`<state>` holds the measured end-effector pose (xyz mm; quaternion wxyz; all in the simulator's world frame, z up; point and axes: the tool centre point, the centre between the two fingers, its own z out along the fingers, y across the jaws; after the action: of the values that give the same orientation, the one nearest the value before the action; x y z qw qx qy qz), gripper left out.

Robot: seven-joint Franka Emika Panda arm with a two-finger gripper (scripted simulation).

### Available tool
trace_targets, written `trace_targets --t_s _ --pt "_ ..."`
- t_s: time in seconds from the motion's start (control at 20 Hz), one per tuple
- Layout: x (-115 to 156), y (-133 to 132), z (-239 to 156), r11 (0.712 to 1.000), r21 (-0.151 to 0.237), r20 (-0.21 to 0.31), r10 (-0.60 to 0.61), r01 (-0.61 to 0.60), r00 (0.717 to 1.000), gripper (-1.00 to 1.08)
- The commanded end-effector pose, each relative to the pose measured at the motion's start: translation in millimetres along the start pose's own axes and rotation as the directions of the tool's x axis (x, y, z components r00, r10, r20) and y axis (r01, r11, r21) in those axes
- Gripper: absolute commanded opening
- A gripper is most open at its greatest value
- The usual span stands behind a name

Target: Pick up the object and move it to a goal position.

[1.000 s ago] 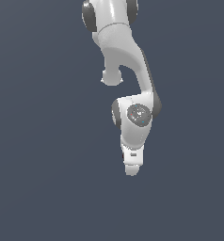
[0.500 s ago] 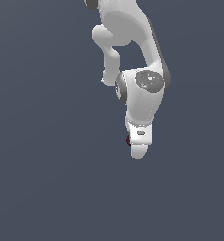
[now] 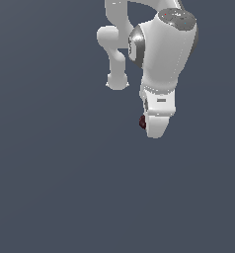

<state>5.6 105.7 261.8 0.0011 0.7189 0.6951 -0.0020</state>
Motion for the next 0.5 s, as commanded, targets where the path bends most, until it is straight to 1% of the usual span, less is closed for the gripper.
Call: trace_targets --t_s 0.0,0.25,0.45 --pt "4 -11 -29 1.0 0.0 -0.001 0.0 0.0 1.0 -1.0" --pt "11 -28 -79 1.0 -0.001 -0.003 -0.001 0.001 1.0 -1.0" --pt "16 -39 -112 1.0 -0.001 -0.004 -0.001 0.001 1.0 -1.0"
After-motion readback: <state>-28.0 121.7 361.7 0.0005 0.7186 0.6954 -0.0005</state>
